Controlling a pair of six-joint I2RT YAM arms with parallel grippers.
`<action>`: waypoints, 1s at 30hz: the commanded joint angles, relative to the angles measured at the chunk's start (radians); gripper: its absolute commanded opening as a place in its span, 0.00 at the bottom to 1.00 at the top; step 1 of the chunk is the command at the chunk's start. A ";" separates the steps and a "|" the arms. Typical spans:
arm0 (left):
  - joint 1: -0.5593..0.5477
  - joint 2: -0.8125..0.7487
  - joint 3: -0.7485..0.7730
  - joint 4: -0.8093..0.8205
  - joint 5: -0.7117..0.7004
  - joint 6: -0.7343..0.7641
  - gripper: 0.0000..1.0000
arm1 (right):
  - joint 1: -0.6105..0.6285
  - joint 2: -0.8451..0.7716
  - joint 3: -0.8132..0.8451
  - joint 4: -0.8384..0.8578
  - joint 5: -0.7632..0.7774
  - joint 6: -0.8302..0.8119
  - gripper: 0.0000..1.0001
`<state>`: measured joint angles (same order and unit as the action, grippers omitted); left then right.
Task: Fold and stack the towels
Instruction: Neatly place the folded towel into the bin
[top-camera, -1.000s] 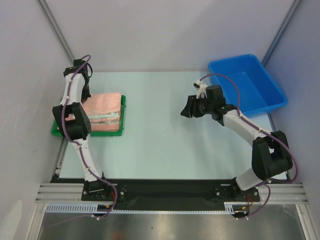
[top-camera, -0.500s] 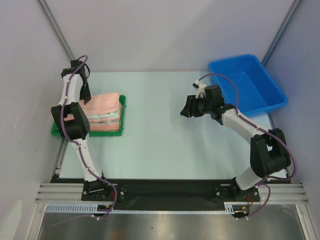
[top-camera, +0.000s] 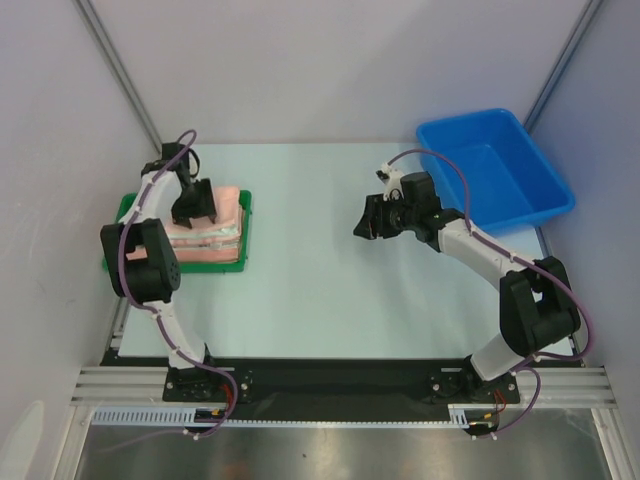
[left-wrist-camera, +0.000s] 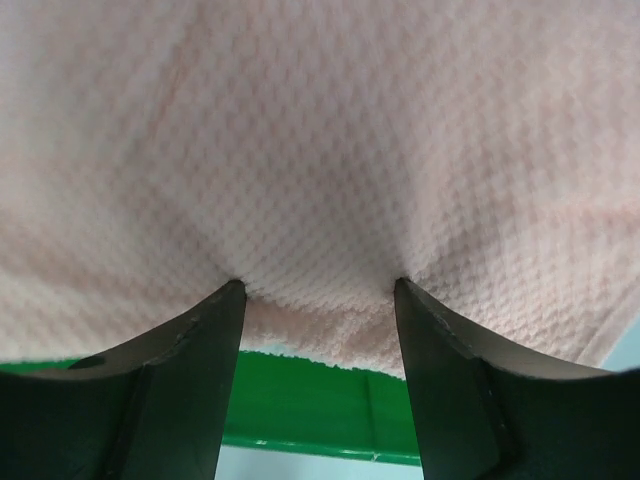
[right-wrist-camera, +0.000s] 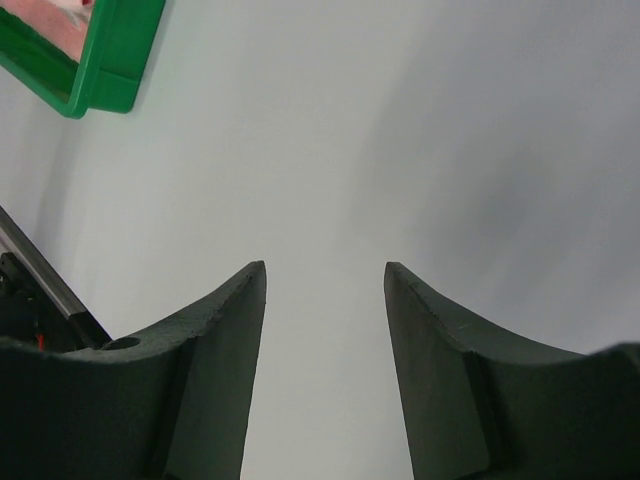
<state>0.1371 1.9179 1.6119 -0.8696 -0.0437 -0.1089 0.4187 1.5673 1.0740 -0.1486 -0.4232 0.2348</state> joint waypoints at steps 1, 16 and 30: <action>0.001 -0.051 -0.118 0.103 0.128 -0.048 0.66 | 0.005 -0.012 0.040 0.003 0.015 0.008 0.57; -0.221 -0.321 -0.009 0.087 0.369 -0.014 0.71 | 0.019 -0.200 0.072 -0.183 0.170 0.043 0.99; -0.672 -0.819 -0.469 0.593 0.400 -0.144 1.00 | 0.015 -0.618 0.047 -0.315 0.449 0.187 0.99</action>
<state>-0.5259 1.1614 1.1774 -0.4599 0.3618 -0.1871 0.4355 1.0176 1.1259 -0.4515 -0.0406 0.4007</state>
